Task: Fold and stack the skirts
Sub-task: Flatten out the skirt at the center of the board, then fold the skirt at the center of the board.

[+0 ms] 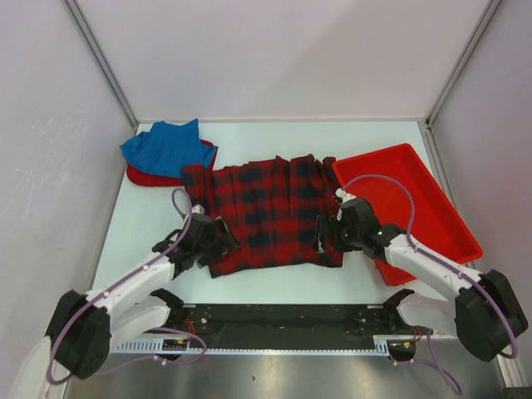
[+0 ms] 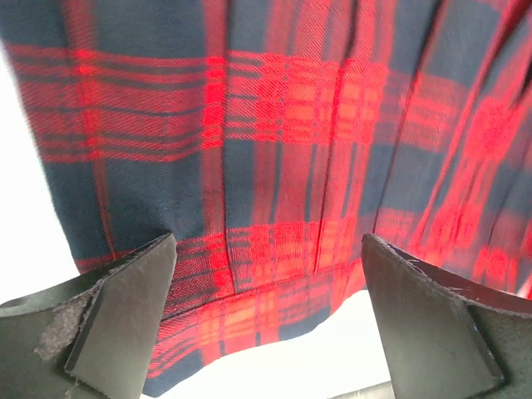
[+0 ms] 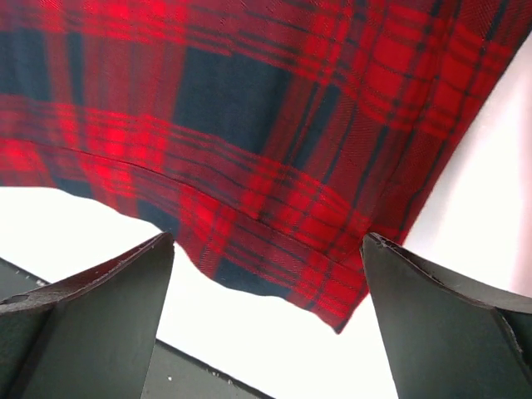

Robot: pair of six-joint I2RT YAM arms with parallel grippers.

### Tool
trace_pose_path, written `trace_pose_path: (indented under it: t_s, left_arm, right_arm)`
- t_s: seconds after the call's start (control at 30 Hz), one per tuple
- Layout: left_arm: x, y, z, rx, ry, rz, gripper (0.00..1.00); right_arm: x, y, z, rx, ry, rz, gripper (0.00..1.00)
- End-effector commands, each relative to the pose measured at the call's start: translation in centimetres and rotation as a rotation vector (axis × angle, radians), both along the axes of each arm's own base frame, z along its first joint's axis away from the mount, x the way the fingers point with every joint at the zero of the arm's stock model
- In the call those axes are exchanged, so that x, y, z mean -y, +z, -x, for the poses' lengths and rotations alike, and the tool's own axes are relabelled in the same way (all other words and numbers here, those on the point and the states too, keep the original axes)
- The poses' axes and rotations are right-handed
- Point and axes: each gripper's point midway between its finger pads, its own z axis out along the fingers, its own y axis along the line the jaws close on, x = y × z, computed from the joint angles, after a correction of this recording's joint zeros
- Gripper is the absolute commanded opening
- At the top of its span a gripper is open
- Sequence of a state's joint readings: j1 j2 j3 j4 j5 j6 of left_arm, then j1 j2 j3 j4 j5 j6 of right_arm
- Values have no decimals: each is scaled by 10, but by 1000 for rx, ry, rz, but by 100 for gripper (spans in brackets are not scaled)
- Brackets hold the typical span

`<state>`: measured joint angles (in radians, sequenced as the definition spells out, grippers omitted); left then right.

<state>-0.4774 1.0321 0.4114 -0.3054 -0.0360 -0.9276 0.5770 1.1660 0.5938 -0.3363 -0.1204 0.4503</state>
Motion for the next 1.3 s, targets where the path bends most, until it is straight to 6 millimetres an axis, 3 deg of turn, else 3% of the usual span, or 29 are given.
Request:
trace_pose_path:
  t_s: [0.0, 0.1, 0.17, 0.27, 0.3, 0.33, 0.37, 0.43, 0.47, 0.5, 0.53, 0.57, 0.6, 0.63, 0.67, 0.7, 0.73, 0.77, 0.83, 1.0, 1.03, 1.1, 1.27]
  left_arm:
    - [-7, -38, 106, -358, -56, -17, 100]
    - [10, -15, 117, -310, -145, 10, 100]
    - [0, 0, 110, -250, -125, -29, 100]
    - [-17, 42, 70, -46, -30, -118, 100]
    - [-17, 65, 55, 25, -2, -115, 100]
    - [-24, 75, 46, 61, 45, -142, 100]
    - [-38, 83, 34, 111, 108, -198, 100]
    - [-57, 98, 17, 153, 215, -252, 100]
    - [-69, 101, 10, 165, 267, -284, 100]
    - [-87, 101, -1, 156, 364, -287, 100]
    - [-95, 99, -7, 154, 377, -297, 100]
    - [-90, 96, -13, 141, 363, -241, 100]
    - [-105, 91, -26, 151, 414, -227, 100]
    - [-107, 87, -33, 154, 420, -200, 100]
    - [-111, 83, -37, 148, 440, -173, 100]
    - [-111, 79, -51, 158, 432, -100, 100]
    - [-111, 75, -56, 159, 421, -73, 100]
    - [-113, 70, -59, 145, 421, -55, 100]
    - [-122, 56, -67, 94, 434, -47, 100]
    - [-129, 18, -72, -16, 425, -82, 99]
    - [-128, 14, -74, -20, 425, -77, 97]
    - [-130, 3, -76, -35, 431, -82, 89]
    - [-138, -11, -80, -75, 429, -137, 80]
  right_arm:
    - [-5, 30, 2, 100, 77, -64, 100]
    - [-19, 56, 6, 179, 154, -141, 100]
    - [-26, 68, 10, 223, 189, -157, 100]
    - [-52, 81, 21, 282, 255, -144, 100]
    - [-63, 87, 23, 310, 272, -153, 100]
    - [-86, 97, 41, 331, 350, -179, 100]
    - [-96, 90, 43, 334, 360, -153, 100]
    - [-132, 102, 55, 397, 437, -196, 99]
    - [-156, 89, 76, 389, 524, -173, 100]
    - [-173, 88, 80, 418, 564, -172, 100]
    - [-195, 102, 82, 447, 579, -191, 100]
    - [-213, 101, 100, 451, 638, -189, 100]
    - [-225, 69, 105, 414, 688, -101, 100]
    - [-248, 87, 107, 441, 694, -120, 99]
    - [-258, 77, 116, 438, 718, -83, 99]
    - [-267, 54, 120, 420, 759, -30, 97]
    - [-275, 45, 125, 408, 786, -19, 95]
    - [-290, 51, 130, 403, 811, -45, 93]
    - [-297, 28, 138, 361, 849, -16, 86]
    - [-314, 11, 152, 310, 895, -46, 75]
    - [-315, -4, 155, 293, 910, -23, 74]
    - [-320, -11, 155, 278, 912, -8, 72]
    - [-310, -41, 142, 257, 852, 106, 66]
